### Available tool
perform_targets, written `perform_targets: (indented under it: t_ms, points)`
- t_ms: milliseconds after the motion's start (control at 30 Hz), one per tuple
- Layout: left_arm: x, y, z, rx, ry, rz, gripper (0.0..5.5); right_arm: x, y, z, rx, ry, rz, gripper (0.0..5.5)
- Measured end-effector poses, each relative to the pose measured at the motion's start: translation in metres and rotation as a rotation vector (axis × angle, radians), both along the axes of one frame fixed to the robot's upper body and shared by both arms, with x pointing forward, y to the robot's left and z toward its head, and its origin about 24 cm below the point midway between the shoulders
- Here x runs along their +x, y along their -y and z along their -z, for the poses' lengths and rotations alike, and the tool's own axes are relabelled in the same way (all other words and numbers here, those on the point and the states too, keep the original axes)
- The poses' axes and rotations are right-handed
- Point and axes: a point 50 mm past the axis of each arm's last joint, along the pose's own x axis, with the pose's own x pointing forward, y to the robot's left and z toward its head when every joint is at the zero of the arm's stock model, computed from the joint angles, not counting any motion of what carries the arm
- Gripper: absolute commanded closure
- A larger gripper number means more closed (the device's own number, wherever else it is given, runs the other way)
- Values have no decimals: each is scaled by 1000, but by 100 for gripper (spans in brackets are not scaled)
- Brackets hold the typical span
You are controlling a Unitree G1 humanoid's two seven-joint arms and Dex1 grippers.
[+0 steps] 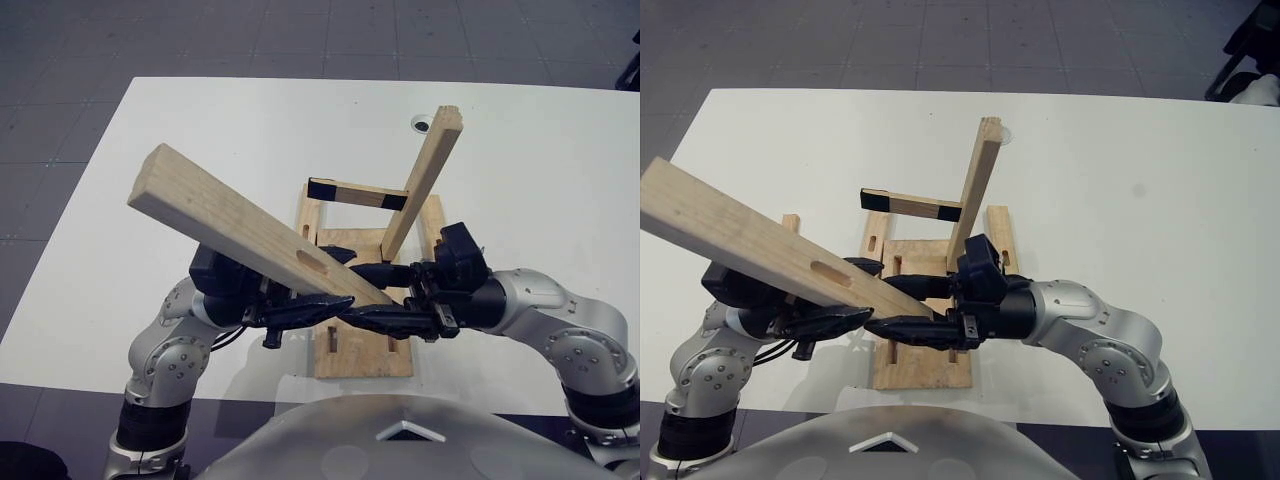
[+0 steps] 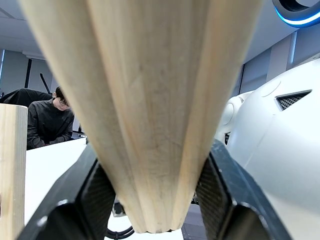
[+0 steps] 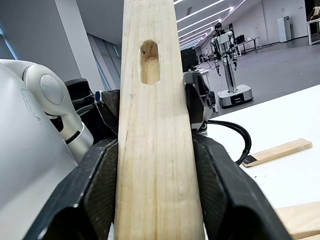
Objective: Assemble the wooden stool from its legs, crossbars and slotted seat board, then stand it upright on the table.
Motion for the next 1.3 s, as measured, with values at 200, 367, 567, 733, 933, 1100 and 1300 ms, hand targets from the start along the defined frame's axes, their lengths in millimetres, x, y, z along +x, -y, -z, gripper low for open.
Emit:
perform_targets:
  t_ms: [200,367,567,733,933,1100,1300]
  points:
    - [2,1,-1,-1,-10,4,345,0,0,-1,2,18,11,347]
    - [2,-1,-3,-15,-3,9,345,-4,-1,3,-26,47,-23,236]
    - [3,-4,-1,47,37,-6,345,-6,3,6,-70,60,-41,120]
    - [15,-26,19,296,119,-69,345,-3,17,8,-119,84,-3,36]
    - [48,-57,25,446,191,-163,345,-1,31,9,-168,118,51,0]
    - [72,-65,27,435,190,-191,345,-1,39,20,-236,152,104,0]
    - [85,-66,32,422,181,-152,345,-11,40,35,-294,153,60,0]
